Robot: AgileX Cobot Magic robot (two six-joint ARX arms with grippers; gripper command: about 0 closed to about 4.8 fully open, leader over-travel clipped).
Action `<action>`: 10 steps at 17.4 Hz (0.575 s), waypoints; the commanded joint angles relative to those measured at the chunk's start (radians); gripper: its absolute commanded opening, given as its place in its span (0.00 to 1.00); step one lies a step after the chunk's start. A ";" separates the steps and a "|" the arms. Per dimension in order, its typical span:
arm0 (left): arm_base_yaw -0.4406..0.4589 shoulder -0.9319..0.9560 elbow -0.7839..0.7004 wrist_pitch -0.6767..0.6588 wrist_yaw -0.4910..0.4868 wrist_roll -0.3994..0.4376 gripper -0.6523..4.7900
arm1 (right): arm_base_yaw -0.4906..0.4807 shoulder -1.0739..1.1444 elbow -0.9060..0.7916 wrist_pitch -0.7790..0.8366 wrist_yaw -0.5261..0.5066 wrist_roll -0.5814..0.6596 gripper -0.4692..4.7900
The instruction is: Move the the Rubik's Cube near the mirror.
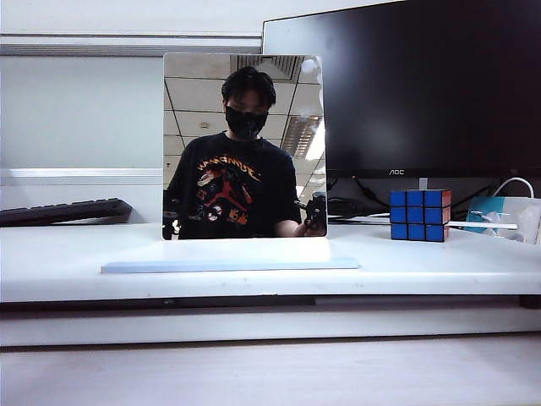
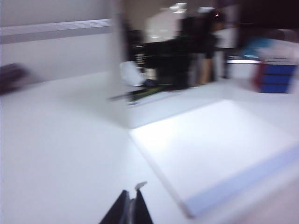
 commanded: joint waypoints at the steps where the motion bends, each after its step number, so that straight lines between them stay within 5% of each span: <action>1: -0.010 0.000 0.001 0.012 0.053 0.004 0.16 | 0.049 0.000 -0.002 0.003 -0.002 0.106 0.09; 4: -0.010 0.000 0.001 0.013 0.053 0.004 0.16 | 0.141 0.008 0.038 -0.008 0.076 0.181 0.08; 9: -0.010 0.000 0.001 0.013 0.053 0.004 0.16 | 0.451 0.444 0.241 0.106 0.524 0.169 0.11; 10: -0.010 0.000 0.001 0.013 0.053 0.004 0.16 | 0.508 0.601 0.283 0.203 0.609 0.145 0.41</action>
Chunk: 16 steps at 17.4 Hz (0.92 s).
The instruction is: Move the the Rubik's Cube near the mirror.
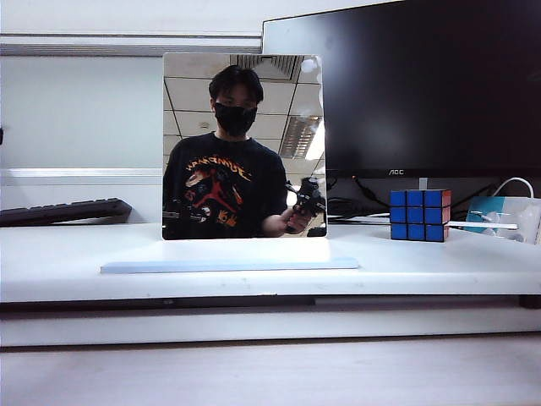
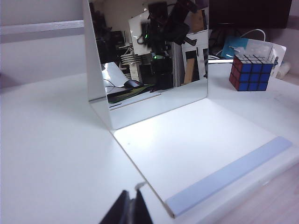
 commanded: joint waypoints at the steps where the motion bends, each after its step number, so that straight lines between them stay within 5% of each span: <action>1: -0.001 0.000 0.001 0.013 0.007 0.004 0.16 | 0.129 0.382 0.114 0.238 0.264 -0.103 0.85; 2: -0.001 0.000 0.001 0.013 0.007 0.004 0.16 | 0.145 0.548 0.171 0.322 0.359 -0.138 1.00; 4: -0.001 0.000 0.001 0.013 0.006 0.004 0.16 | 0.144 0.820 0.311 0.360 0.477 -0.138 1.00; 7: -0.001 0.000 0.001 0.013 0.006 0.004 0.16 | 0.121 1.130 0.496 0.406 0.509 -0.139 1.00; 11: -0.001 0.000 0.001 0.013 0.007 0.004 0.16 | 0.124 1.293 0.604 0.353 0.663 -0.130 1.00; 16: -0.002 0.000 0.001 0.013 0.004 0.004 0.16 | 0.069 1.324 0.604 0.360 0.684 -0.111 1.00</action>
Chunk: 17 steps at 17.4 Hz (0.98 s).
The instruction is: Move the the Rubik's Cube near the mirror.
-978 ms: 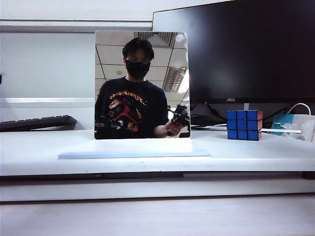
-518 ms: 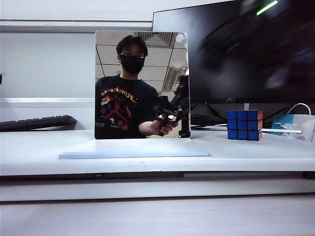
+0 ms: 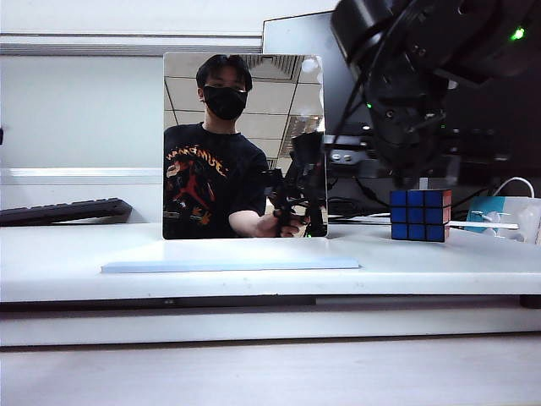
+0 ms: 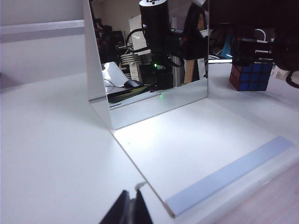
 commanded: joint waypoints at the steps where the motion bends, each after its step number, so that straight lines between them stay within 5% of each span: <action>1: 0.000 0.000 0.001 0.013 0.004 0.004 0.16 | -0.055 0.034 0.006 0.017 -0.015 0.031 1.00; 10: -0.001 0.000 0.001 0.012 0.004 0.004 0.16 | -0.132 0.130 0.006 0.077 -0.158 0.046 1.00; 12: -0.001 0.000 0.001 0.012 0.004 0.004 0.16 | -0.131 0.132 0.006 0.079 -0.159 0.042 0.58; 13: -0.001 0.000 0.001 0.013 0.004 0.004 0.16 | -0.131 0.126 0.006 0.079 -0.159 0.020 0.44; 15: -0.001 0.000 0.001 0.013 0.004 0.004 0.16 | -0.131 0.118 0.006 0.086 -0.163 -0.015 0.42; 17: -0.001 0.000 0.001 0.013 0.004 0.004 0.16 | -0.129 0.078 0.005 0.063 -0.190 -0.039 0.24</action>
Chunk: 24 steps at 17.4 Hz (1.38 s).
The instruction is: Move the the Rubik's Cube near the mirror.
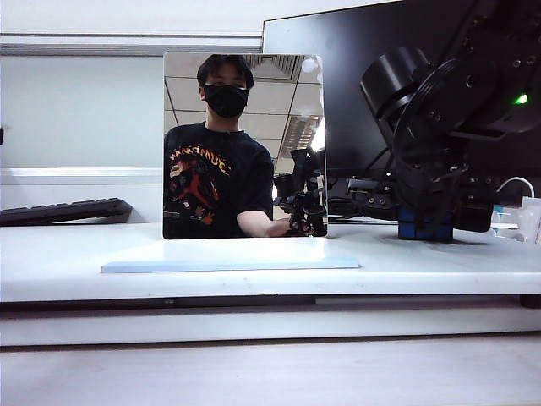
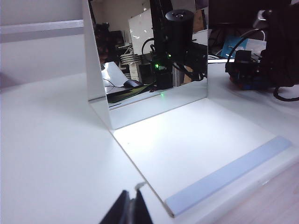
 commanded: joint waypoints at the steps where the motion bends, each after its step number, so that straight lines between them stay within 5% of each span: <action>1: 0.002 0.000 0.001 0.012 0.004 0.004 0.16 | 0.008 -0.080 0.001 -0.023 -0.024 -0.043 0.23; 4: 0.002 0.000 0.001 0.013 0.004 0.004 0.16 | 0.009 -0.211 0.001 -0.124 -0.026 -0.065 0.23; 7: 0.002 0.000 0.001 0.013 0.004 0.004 0.16 | 0.017 -0.365 0.000 -0.292 -0.154 -0.070 0.23; 9: 0.002 0.000 0.001 0.013 0.004 0.004 0.16 | 0.075 -0.472 0.000 -0.422 -0.271 -0.106 0.23; 11: 0.002 0.000 0.001 0.012 0.004 0.004 0.16 | 0.203 -0.505 0.000 -0.470 -0.269 -0.109 0.11; 14: 0.002 0.000 0.001 0.012 0.004 0.004 0.16 | 0.344 -0.446 0.000 -0.368 -0.191 -0.104 0.11; 19: 0.002 0.000 0.001 0.012 0.004 0.004 0.16 | 0.409 -0.248 0.003 -0.193 -0.192 0.072 0.11; 24: 0.002 0.000 0.001 0.012 0.004 0.004 0.16 | 0.491 -0.078 0.097 -0.121 -0.163 0.103 0.07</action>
